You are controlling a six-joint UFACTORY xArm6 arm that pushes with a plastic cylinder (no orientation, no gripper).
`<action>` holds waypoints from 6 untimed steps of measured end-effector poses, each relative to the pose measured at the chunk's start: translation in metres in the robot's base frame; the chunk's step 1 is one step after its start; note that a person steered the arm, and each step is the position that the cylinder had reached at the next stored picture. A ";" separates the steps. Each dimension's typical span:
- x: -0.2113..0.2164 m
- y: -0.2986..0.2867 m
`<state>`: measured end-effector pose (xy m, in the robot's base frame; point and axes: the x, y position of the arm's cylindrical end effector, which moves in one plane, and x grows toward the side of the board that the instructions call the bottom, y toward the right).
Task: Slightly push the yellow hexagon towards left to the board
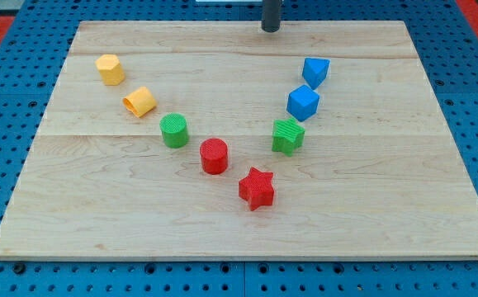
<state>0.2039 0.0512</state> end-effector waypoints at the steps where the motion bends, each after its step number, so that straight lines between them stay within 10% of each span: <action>1: 0.000 -0.005; 4: -0.010 -0.155; 6: 0.082 -0.233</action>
